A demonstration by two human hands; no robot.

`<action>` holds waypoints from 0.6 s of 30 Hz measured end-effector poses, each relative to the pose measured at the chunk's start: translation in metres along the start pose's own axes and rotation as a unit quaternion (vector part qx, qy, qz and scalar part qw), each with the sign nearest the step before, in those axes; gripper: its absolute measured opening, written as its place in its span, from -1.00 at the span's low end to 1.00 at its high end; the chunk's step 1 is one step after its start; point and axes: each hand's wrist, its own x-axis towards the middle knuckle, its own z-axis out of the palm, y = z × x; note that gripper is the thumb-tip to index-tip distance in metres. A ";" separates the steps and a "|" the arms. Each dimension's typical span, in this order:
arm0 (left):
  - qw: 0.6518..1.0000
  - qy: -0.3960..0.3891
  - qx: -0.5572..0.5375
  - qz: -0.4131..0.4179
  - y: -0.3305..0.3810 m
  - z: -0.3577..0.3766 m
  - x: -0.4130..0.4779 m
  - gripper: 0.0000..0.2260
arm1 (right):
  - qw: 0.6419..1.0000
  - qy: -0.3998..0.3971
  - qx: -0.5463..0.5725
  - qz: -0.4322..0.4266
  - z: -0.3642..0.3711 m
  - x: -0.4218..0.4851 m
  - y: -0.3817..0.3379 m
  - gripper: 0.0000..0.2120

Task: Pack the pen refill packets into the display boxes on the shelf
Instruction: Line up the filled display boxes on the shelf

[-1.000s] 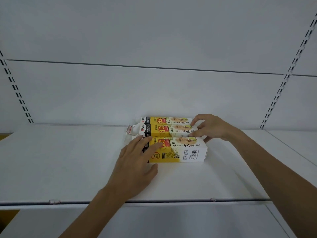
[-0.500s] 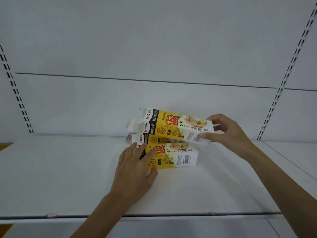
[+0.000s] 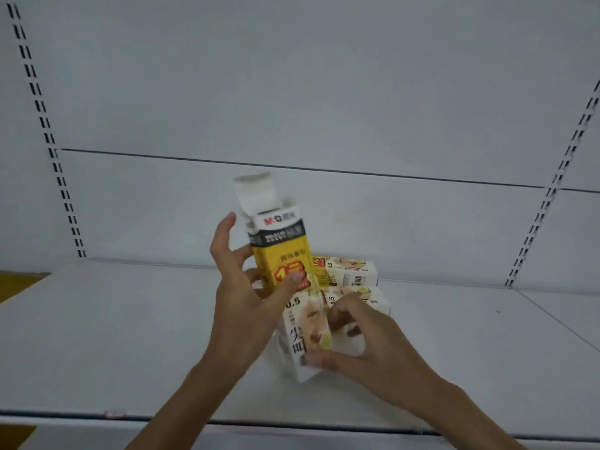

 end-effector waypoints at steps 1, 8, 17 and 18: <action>0.999 -0.026 0.021 0.005 -0.001 -0.004 0.000 -0.23 | 0.999 0.004 0.028 -0.016 -0.002 0.005 -0.002 -0.63; 0.991 -0.120 0.058 0.025 0.002 -0.023 0.005 -0.29 | 0.978 0.055 0.175 -0.102 -0.024 0.047 -0.040 -0.64; 0.983 -0.171 0.060 0.005 0.005 -0.029 0.013 -0.30 | 0.959 0.056 0.254 -0.111 -0.018 0.068 -0.053 -0.84; 0.983 -0.172 0.056 -0.008 0.003 -0.028 0.011 -0.27 | 0.956 0.062 0.261 -0.117 -0.020 0.070 -0.052 -0.90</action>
